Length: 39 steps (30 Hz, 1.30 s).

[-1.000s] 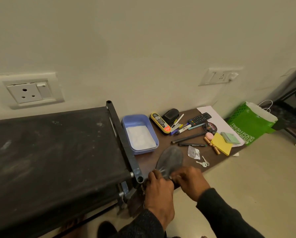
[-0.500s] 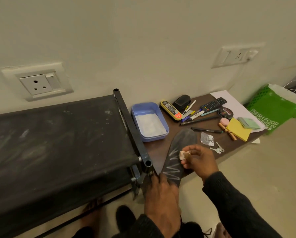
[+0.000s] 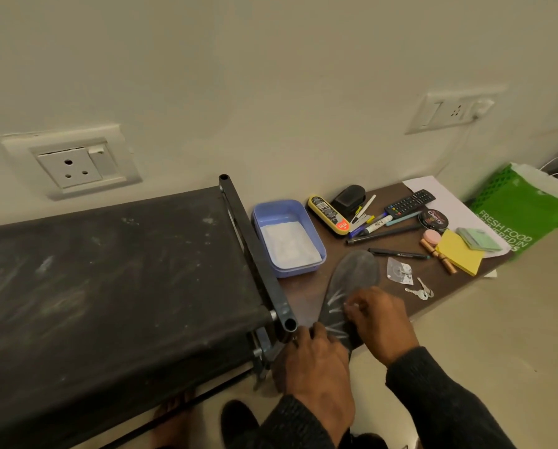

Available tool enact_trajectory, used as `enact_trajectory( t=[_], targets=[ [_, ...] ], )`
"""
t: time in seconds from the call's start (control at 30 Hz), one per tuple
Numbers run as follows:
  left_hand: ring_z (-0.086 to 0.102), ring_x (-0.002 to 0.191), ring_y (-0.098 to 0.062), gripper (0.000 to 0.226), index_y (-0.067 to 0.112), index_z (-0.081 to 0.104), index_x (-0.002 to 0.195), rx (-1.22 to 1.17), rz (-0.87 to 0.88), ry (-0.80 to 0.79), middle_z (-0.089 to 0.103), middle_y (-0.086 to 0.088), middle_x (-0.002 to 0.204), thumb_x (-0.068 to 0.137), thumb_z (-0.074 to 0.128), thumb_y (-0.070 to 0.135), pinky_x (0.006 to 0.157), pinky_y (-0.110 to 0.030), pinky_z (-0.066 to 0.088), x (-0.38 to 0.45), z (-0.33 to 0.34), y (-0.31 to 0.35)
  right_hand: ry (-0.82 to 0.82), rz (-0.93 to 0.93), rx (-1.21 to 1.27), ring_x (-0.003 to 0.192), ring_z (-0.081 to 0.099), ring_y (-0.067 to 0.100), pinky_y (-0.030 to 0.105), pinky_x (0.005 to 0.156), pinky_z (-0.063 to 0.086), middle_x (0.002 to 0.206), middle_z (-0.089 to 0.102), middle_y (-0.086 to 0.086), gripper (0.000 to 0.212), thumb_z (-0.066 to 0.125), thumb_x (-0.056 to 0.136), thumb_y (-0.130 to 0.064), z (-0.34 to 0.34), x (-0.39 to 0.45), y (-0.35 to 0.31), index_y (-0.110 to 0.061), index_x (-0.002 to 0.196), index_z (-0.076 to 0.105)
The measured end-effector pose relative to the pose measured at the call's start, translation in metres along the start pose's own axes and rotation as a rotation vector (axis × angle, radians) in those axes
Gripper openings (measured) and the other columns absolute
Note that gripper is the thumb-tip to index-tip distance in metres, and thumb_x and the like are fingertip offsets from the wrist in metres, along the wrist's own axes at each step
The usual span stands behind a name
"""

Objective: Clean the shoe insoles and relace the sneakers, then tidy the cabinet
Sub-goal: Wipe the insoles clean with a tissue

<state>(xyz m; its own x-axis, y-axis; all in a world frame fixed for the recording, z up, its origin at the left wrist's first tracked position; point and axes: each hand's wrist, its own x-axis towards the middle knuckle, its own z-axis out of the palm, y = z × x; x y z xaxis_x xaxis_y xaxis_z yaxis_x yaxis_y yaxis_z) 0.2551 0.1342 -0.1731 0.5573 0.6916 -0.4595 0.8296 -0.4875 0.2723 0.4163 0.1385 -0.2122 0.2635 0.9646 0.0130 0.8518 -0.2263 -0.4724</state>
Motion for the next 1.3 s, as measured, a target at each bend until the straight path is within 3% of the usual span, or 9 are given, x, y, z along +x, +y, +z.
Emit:
enact_trajectory(
  t=[0.1, 0.37, 0.53, 0.67, 0.73, 0.83, 0.97, 1.1, 1.3],
  targets=[
    [0.032, 0.134, -0.037, 0.042, 0.005, 0.048, 0.141, 0.026, 0.003, 0.017, 0.038, -0.016, 0.147, 0.099, 0.051, 0.012, 0.11, -0.047, 0.035, 0.004, -0.001, -0.001, 0.046, 0.022, 0.028, 0.09, 0.058, 0.005, 0.008, 0.071, 0.04, 0.106, 0.057, -0.01, 0.024, 0.068, 0.092, -0.016, 0.001, 0.009, 0.014, -0.018, 0.116, 0.066],
    [0.048, 0.123, -0.032, 0.031, 0.007, 0.06, 0.126, -0.03, 0.006, 0.066, 0.053, -0.015, 0.131, 0.095, 0.055, 0.002, 0.096, -0.039, 0.047, 0.008, -0.004, 0.001, 0.025, 0.013, -0.024, 0.09, 0.059, 0.009, 0.016, 0.077, 0.042, 0.099, 0.062, -0.005, 0.01, 0.065, 0.095, -0.026, 0.005, 0.004, 0.016, -0.023, 0.098, 0.074],
    [0.053, 0.12, -0.033, 0.032, 0.008, 0.06, 0.123, -0.014, 0.009, 0.083, 0.052, -0.016, 0.131, 0.093, 0.056, -0.001, 0.094, -0.041, 0.05, 0.005, -0.001, 0.002, -0.054, -0.213, -0.047, 0.084, 0.055, 0.007, 0.017, 0.072, 0.047, 0.097, 0.059, -0.005, 0.014, 0.06, 0.092, -0.021, 0.021, -0.043, 0.008, -0.019, 0.095, 0.074],
    [0.057, 0.117, -0.032, 0.03, 0.008, 0.063, 0.123, 0.014, 0.009, 0.115, 0.056, -0.015, 0.127, 0.096, 0.052, 0.0, 0.089, -0.039, 0.052, 0.007, -0.002, 0.004, 0.131, -0.082, -0.062, 0.083, 0.045, 0.006, 0.01, 0.072, 0.033, 0.099, 0.049, -0.004, 0.012, 0.063, 0.095, -0.021, 0.019, 0.005, 0.031, -0.014, 0.099, 0.072],
    [0.058, 0.117, -0.032, 0.029, 0.007, 0.064, 0.122, 0.02, 0.007, 0.116, 0.056, -0.015, 0.128, 0.096, 0.053, 0.001, 0.088, -0.039, 0.052, 0.006, -0.001, 0.005, 0.205, -0.013, -0.057, 0.081, 0.044, 0.007, 0.015, 0.072, 0.038, 0.098, 0.049, -0.003, 0.013, 0.063, 0.096, -0.019, 0.019, 0.014, 0.03, -0.011, 0.101, 0.072],
    [0.059, 0.115, -0.032, 0.031, 0.007, 0.063, 0.121, 0.04, 0.012, 0.119, 0.054, -0.015, 0.128, 0.093, 0.055, -0.001, 0.089, -0.041, 0.053, 0.004, 0.0, 0.005, 0.115, -0.155, -0.048, 0.077, 0.044, 0.002, 0.012, 0.068, 0.038, 0.094, 0.051, -0.005, 0.006, 0.066, 0.094, -0.016, 0.025, -0.019, 0.017, -0.016, 0.096, 0.072],
    [0.059, 0.116, -0.034, 0.032, 0.006, 0.06, 0.126, 0.059, 0.012, 0.096, 0.054, -0.017, 0.131, 0.096, 0.052, -0.002, 0.091, -0.043, 0.052, 0.009, 0.003, 0.005, 0.01, -0.311, -0.099, 0.074, 0.054, 0.008, 0.022, 0.065, 0.05, 0.089, 0.057, -0.004, 0.008, 0.072, 0.089, -0.013, 0.022, -0.028, 0.018, -0.02, 0.093, 0.073],
    [0.056, 0.12, -0.039, 0.035, -0.001, 0.056, 0.131, 0.06, 0.012, 0.069, 0.049, -0.021, 0.136, 0.097, 0.051, -0.002, 0.095, -0.046, 0.05, 0.008, 0.001, 0.003, 0.144, -0.13, -0.094, 0.081, 0.058, 0.015, 0.034, 0.078, 0.053, 0.093, 0.062, 0.002, 0.007, 0.068, 0.092, -0.016, 0.018, 0.033, 0.018, -0.014, 0.095, 0.074],
    [0.058, 0.119, -0.036, 0.032, 0.004, 0.056, 0.132, -0.085, -0.011, 0.021, 0.054, -0.019, 0.133, 0.102, 0.053, 0.01, 0.097, -0.044, 0.05, 0.016, 0.007, 0.0, -0.038, -0.238, -0.11, 0.078, 0.056, 0.005, 0.012, 0.068, 0.045, 0.096, 0.058, -0.01, 0.01, 0.076, 0.085, -0.016, 0.031, -0.033, 0.001, -0.021, 0.093, 0.072]
  ],
)
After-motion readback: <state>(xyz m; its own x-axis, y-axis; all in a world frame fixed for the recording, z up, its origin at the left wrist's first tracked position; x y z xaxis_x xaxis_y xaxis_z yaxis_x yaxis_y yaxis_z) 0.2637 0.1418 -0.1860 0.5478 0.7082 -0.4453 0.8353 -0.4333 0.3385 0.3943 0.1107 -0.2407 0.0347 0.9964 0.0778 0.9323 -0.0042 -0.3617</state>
